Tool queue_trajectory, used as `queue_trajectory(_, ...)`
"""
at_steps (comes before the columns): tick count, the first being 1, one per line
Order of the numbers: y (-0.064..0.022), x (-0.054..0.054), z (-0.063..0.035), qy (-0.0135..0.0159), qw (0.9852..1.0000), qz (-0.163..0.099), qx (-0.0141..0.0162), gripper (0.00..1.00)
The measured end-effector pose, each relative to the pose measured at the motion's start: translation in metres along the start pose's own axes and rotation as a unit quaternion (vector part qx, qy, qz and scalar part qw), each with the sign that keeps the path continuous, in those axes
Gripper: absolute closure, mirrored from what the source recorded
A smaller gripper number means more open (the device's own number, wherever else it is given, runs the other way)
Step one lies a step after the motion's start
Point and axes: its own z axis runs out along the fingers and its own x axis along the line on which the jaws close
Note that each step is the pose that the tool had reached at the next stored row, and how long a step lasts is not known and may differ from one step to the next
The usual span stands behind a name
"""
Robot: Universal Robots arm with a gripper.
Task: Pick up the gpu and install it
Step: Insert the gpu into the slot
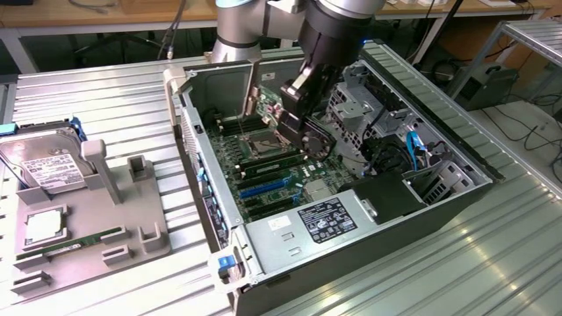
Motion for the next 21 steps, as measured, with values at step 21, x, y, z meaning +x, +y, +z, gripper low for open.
queue_trajectory(21, -0.0001, 0.0000, 0.0008, 0.0020, 0.9847, -0.174, 0.0120, 0.74)
